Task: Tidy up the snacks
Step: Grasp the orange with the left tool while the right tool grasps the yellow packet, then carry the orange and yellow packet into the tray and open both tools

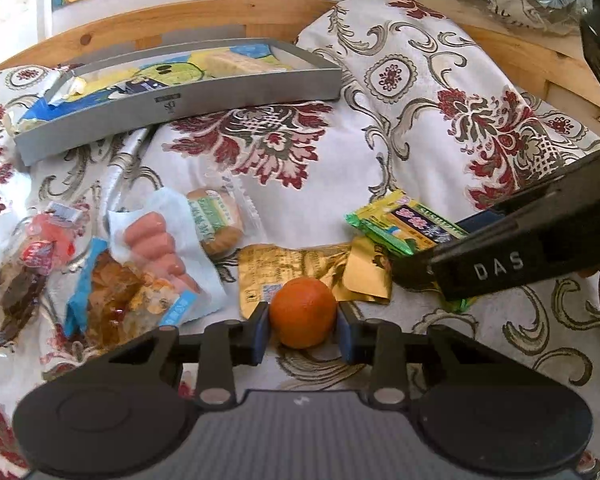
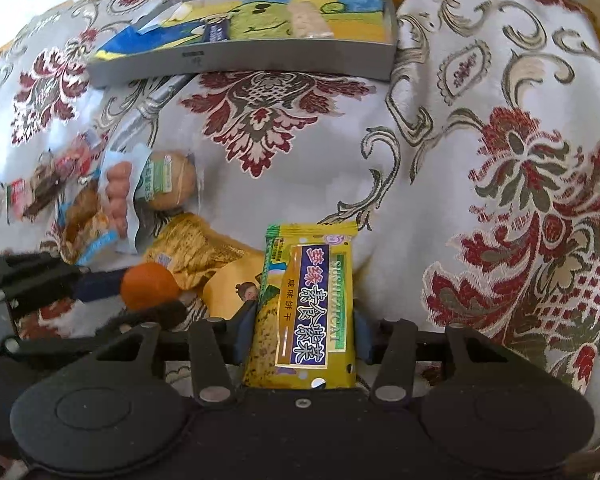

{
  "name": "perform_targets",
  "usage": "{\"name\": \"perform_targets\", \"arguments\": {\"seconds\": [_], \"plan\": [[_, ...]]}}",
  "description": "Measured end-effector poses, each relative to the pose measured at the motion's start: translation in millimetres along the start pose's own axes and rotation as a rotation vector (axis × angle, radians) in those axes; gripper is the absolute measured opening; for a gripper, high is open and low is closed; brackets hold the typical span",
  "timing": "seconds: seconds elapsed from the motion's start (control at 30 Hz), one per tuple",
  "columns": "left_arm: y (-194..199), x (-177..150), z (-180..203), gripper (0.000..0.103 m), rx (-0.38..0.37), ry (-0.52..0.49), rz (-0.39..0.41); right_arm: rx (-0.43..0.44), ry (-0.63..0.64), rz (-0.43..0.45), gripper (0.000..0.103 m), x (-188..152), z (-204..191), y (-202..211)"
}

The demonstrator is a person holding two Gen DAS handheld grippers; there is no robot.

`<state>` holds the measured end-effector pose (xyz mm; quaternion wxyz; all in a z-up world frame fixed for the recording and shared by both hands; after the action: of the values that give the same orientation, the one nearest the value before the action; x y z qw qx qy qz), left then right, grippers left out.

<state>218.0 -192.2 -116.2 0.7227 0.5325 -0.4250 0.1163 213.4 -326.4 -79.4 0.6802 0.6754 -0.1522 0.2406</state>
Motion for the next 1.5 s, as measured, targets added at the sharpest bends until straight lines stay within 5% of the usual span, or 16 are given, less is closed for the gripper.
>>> {"name": "perform_targets", "arguments": {"seconds": [0.23,0.53,1.13,1.27,1.5], "plan": [[16.1,11.7,-13.1,0.037,0.074,-0.024,0.058,-0.034,0.192,0.119,0.049,5.2,-31.7,18.4],[35.1,42.2,-26.3,0.037,0.167,-0.028,0.154,-0.221,0.364,0.257,0.049,17.3,-41.4,33.1],[29.2,163.0,-91.1,0.037,0.366,0.146,0.345,-0.423,0.419,0.792,0.049,112.3,-44.4,39.6],[14.4,192.1,-99.1,0.037,0.39,0.175,0.374,-0.465,0.374,0.845,0.049,135.8,-24.7,29.2],[-30.2,226.6,-92.3,0.037,0.378,0.195,0.392,-0.45,0.258,0.805,0.05,160.9,10.5,-8.3]]}}
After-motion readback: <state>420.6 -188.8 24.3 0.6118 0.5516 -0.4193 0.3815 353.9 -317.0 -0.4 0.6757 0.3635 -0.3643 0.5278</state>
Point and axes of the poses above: each gripper's, at about its wrist camera, not at the fingertips, and y roughly against the way its jaws point, z to its right, x to its top, the point moved 6 cm from there along -y, roughly the way its jaws point, and after that the axes turned 5 degrees about y, right-handed, at the moved point
